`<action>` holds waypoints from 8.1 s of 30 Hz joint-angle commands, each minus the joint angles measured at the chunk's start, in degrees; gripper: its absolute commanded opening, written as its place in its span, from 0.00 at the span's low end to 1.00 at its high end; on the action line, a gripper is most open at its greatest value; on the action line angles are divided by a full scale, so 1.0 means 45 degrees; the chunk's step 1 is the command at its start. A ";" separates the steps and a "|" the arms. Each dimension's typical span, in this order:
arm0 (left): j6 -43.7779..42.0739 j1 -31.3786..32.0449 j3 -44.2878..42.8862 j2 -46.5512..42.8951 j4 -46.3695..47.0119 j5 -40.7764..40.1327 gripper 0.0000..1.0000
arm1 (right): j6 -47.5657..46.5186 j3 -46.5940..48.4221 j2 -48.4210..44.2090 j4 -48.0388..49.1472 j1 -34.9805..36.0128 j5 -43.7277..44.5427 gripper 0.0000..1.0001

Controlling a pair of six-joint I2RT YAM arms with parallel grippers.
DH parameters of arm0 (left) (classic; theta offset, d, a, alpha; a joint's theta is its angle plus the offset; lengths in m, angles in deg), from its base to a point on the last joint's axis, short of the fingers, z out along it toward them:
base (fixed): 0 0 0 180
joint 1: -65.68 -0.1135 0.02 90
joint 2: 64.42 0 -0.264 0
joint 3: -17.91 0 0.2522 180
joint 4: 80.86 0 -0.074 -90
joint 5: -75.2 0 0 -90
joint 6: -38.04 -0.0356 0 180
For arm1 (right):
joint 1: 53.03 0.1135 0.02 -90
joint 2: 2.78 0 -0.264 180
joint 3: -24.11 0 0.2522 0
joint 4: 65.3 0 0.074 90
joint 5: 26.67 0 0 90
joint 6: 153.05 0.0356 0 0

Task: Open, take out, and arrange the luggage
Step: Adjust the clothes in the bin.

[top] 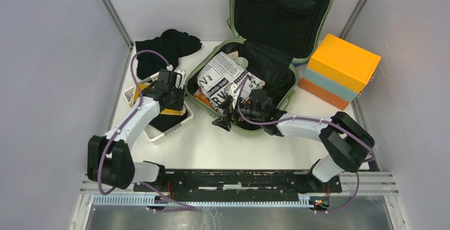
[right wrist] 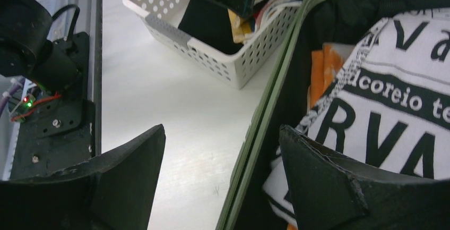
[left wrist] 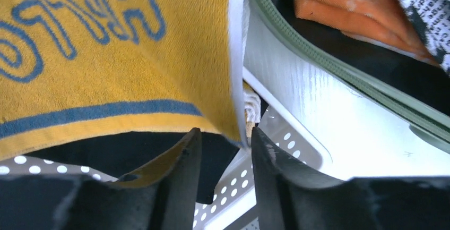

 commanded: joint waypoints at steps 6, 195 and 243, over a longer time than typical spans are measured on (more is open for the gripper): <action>0.1196 -0.0901 0.0633 -0.4061 0.0931 0.0397 0.65 | 0.2289 0.2990 0.1847 0.1958 0.0787 0.1551 0.84; 1.1246 -0.5252 -0.1571 0.1900 -0.0065 0.5560 0.16 | 0.1236 0.7288 0.7394 0.4484 0.3925 0.8862 0.18; 0.7697 -0.5337 -0.1737 -0.0532 -0.1522 0.2492 0.04 | -0.2693 1.1974 0.8566 -0.1793 0.3853 0.4872 0.49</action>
